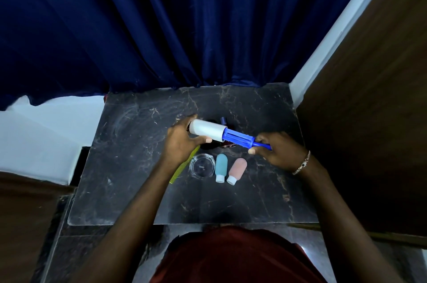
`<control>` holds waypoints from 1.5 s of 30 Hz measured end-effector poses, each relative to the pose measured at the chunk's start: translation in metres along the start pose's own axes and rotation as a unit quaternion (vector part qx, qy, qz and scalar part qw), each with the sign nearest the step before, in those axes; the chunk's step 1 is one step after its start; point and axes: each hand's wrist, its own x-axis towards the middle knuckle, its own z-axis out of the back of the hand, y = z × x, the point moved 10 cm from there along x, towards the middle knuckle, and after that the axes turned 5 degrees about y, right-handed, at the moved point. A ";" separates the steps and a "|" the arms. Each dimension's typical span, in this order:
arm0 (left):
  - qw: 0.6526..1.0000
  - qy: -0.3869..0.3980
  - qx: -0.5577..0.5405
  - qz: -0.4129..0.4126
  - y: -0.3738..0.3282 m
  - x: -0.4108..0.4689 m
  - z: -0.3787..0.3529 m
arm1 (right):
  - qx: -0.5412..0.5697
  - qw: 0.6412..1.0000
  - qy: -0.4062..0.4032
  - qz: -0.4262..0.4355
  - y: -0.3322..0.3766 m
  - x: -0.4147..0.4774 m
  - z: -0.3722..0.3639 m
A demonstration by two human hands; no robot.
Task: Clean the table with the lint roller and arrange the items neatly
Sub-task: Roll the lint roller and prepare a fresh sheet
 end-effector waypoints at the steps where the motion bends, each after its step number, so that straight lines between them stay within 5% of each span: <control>1: 1.000 0.003 -0.001 -0.003 0.000 -0.001 0.000 | 0.002 1.000 0.001 0.003 0.001 0.000 -0.001; 7: 0.997 0.020 0.013 -0.070 -0.028 -0.008 -0.020 | 0.012 0.999 -0.011 0.034 0.021 0.004 -0.005; 45: 0.992 0.090 0.042 -0.082 -0.031 0.007 -0.050 | -0.058 0.998 -0.012 -0.022 0.010 0.023 -0.023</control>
